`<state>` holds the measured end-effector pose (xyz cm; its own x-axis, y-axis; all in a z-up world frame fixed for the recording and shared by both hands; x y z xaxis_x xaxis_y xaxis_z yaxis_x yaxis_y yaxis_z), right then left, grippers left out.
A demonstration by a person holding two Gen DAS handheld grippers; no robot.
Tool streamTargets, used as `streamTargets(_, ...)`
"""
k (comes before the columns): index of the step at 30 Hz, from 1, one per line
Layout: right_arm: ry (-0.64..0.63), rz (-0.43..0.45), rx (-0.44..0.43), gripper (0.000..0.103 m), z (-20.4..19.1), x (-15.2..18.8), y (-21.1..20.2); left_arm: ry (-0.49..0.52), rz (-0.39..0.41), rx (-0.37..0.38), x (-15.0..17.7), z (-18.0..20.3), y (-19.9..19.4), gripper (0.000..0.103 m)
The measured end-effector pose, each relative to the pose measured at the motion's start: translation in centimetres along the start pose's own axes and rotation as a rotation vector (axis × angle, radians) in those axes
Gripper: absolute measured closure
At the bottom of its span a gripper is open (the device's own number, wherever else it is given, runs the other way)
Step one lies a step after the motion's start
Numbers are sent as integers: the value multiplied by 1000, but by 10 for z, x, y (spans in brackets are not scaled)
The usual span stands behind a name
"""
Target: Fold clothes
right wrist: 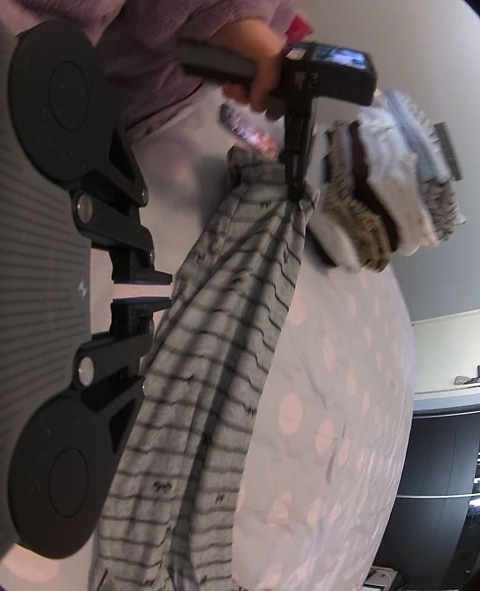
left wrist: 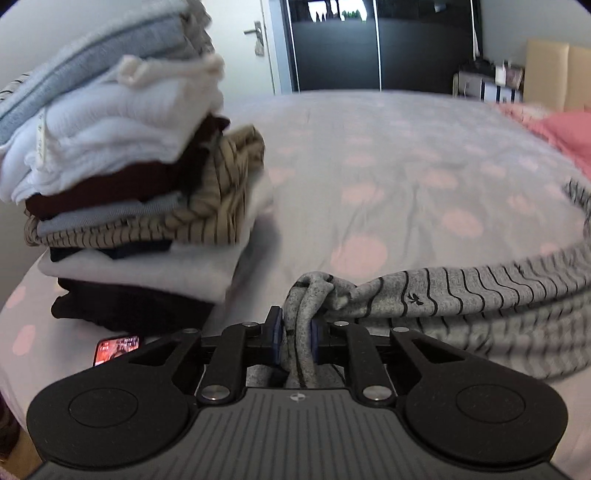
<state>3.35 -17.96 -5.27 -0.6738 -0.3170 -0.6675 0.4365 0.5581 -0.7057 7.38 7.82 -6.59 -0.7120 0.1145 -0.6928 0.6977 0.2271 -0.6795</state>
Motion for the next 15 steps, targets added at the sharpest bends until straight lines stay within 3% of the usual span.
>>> streamTargets(5,125,-19,186,82,53,6,3,27,2,-29,4,1,-2,70)
streamTargets(10,215,-18,378,82,117,6,-14,55,49,0,-1,7,-8,59)
streamTargets(15,282,-15,520,66,179,-5,-40,131,99,42,-6,24,-10,51)
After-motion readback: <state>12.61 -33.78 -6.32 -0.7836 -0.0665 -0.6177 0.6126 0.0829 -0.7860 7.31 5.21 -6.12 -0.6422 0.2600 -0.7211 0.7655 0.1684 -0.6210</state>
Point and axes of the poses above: each gripper's, at about its wrist camera, not at the fingertips, and y roughly the way its jaws point, z to its right, x to its underside, the point moved 5 cm from there along y, roughly the way its jaws point, and after that the axes turned 6 degrees about y, right-handed, at the moved point
